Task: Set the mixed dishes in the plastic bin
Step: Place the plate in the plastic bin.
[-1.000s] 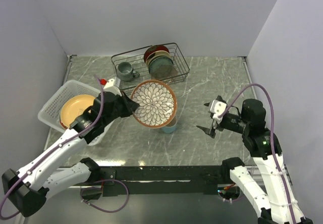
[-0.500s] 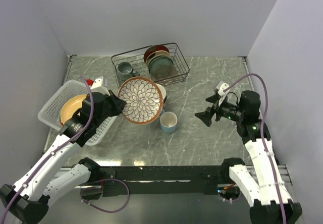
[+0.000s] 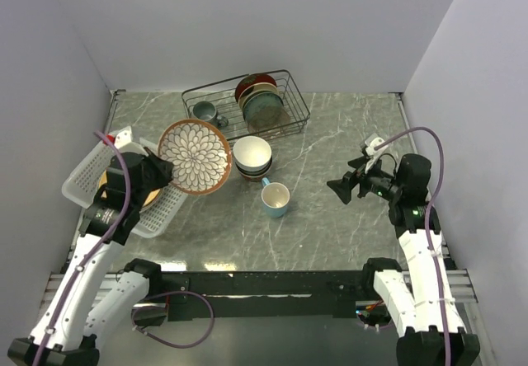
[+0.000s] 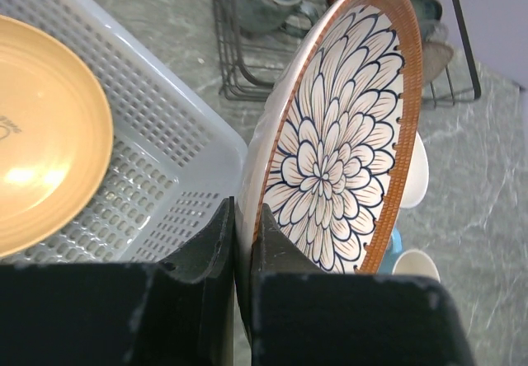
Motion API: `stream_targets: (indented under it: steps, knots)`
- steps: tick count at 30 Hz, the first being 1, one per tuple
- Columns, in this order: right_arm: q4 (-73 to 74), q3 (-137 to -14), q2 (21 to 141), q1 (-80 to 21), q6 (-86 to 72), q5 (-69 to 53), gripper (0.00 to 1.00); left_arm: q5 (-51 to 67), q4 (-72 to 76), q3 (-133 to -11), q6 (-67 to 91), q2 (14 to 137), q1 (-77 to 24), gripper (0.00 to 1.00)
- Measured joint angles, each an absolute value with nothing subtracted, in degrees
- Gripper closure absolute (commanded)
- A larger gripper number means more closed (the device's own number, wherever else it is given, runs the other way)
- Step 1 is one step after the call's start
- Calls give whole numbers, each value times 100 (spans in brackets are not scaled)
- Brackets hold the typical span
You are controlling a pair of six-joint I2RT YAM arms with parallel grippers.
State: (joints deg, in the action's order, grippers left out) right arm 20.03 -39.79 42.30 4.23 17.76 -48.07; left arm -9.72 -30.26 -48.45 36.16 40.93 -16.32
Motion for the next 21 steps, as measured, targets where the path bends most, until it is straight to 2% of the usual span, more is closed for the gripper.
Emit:
stream_targets:
  steps: [6,21]
  knots:
    - [1968,-3979,4112,495,1776,-4635,0,-478,-3022,-4845,3693,4077,-814,99]
    - [1964,-3979,4209,506,1758,-4320,0,1962,-2279,-3903,4652,4180,2237,99]
